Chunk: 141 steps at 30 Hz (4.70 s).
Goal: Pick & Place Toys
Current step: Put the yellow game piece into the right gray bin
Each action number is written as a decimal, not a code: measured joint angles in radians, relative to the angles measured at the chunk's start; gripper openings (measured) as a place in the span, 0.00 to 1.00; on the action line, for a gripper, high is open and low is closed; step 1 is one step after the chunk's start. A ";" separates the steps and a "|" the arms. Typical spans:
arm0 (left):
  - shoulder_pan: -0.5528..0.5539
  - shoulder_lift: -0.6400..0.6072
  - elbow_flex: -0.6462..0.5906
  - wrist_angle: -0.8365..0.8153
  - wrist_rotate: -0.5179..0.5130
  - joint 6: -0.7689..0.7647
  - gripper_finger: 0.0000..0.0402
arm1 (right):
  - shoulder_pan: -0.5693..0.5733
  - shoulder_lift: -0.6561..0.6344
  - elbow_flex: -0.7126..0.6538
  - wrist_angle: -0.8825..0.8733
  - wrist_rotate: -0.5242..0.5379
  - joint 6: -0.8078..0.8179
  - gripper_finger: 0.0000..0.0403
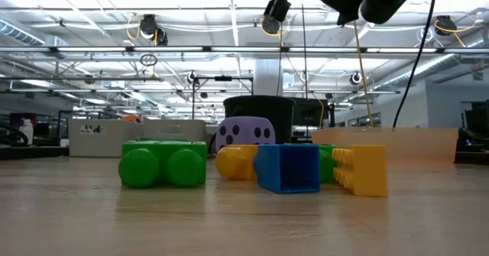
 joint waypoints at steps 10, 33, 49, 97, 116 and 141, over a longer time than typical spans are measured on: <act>0.001 0.010 0.000 0.037 0.000 0.034 0.46 | 0.001 0.000 0.000 0.009 -0.002 0.003 0.01; 0.000 0.010 0.000 0.047 -0.004 0.044 0.38 | 0.000 0.000 0.000 0.007 0.018 0.004 0.02; 0.001 0.010 0.058 0.029 -0.022 0.119 0.37 | -0.041 -0.002 0.003 0.081 -0.046 0.057 0.35; 0.865 0.064 0.509 -0.994 0.634 0.191 0.36 | -0.141 0.000 0.000 -0.020 -0.051 -0.047 0.40; 0.989 0.396 0.509 -1.055 0.726 0.331 0.39 | -0.139 0.000 0.000 -0.100 0.057 -0.211 0.40; 1.003 0.593 0.508 -1.019 0.760 0.413 0.39 | -0.202 0.000 0.000 -0.339 -0.033 -0.313 0.40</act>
